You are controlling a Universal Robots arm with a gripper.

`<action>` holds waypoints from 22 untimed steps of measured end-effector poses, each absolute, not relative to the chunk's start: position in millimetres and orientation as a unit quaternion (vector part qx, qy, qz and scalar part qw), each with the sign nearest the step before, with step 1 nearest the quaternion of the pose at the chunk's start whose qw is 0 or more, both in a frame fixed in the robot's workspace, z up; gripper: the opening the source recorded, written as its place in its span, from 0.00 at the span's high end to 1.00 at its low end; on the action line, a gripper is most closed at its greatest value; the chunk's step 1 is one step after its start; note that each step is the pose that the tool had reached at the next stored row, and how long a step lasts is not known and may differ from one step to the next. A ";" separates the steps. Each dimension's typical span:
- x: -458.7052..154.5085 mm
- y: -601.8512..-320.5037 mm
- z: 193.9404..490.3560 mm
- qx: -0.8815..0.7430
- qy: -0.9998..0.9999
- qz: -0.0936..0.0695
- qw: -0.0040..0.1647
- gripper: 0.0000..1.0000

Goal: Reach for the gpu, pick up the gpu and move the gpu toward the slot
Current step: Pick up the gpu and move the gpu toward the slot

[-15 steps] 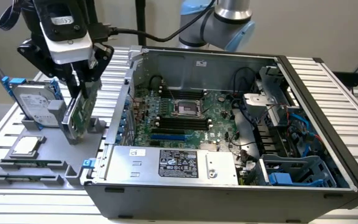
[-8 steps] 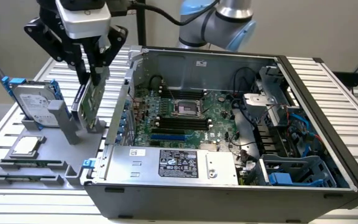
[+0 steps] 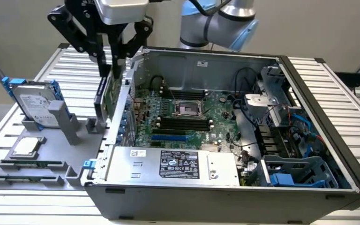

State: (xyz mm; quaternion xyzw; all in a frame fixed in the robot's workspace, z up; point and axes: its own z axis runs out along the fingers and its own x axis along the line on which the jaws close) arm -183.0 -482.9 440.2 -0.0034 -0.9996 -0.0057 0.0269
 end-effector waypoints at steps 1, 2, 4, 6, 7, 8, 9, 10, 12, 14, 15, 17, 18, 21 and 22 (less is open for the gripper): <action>-178.5 -482.9 440.3 -0.003 -1.000 -0.006 0.027 0.74; -173.8 -482.9 440.2 -0.003 -1.000 -0.006 0.027 0.74; -165.0 -482.9 439.6 -0.003 -1.000 -0.006 0.027 0.74; -155.9 -482.4 438.1 -0.003 -1.000 -0.006 0.027 0.74; -151.1 -482.0 437.1 -0.003 -1.000 -0.006 0.027 0.74; -146.4 -481.6 436.1 -0.003 -1.000 -0.006 0.027 0.74; -142.0 -481.2 435.2 -0.003 -1.000 -0.006 0.027 0.74; -137.5 -480.8 434.2 -0.003 -1.000 -0.006 0.027 0.74; -128.2 -479.9 432.2 -0.003 -1.000 -0.006 0.027 0.74; -119.3 -478.9 430.3 -0.003 -1.000 -0.006 0.027 0.74; -114.8 -478.5 429.3 -0.003 -1.000 -0.006 0.027 0.74; -105.6 -477.5 427.3 -0.003 -1.000 -0.006 0.027 0.74; -101.1 -476.9 426.5 -0.003 -1.000 -0.006 0.027 0.74; -87.6 -474.4 423.7 -0.003 -1.000 -0.006 0.027 0.74; -83.1 -473.3 422.9 -0.003 -1.000 -0.006 0.027 0.74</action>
